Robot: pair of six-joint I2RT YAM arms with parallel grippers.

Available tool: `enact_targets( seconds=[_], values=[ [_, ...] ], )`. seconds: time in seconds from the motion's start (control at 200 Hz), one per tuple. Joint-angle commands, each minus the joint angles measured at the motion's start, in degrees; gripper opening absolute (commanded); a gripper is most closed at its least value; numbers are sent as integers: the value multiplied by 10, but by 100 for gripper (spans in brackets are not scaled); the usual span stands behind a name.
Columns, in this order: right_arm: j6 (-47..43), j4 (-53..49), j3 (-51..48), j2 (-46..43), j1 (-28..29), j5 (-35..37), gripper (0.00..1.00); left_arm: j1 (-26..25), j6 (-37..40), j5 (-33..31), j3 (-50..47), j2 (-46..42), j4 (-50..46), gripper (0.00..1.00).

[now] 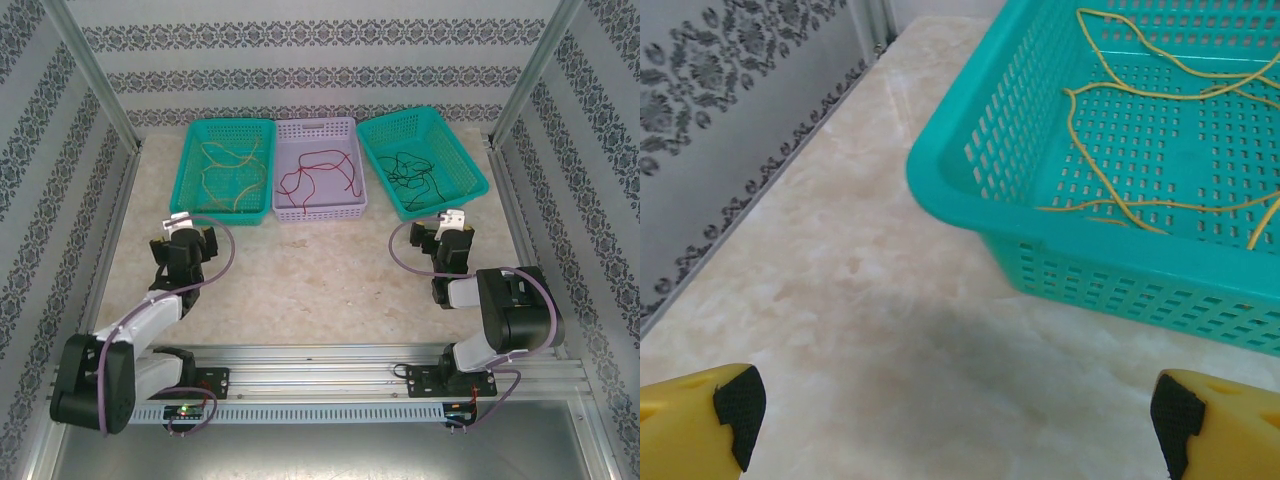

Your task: Untangle the cables

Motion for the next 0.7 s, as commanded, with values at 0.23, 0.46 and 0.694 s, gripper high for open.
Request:
enact_targets(
  seconds=[0.23,0.46,0.694],
  values=[
    [-18,18,8,-7,15,28,98,31,29,77,-1,131,204,100],
    [-24,18,10,-5,22,35,98,49,53,152,15,222,276,100],
    [-32,21,10,-4,28,34,98,56,63,196,4,253,327,100]
  ],
)
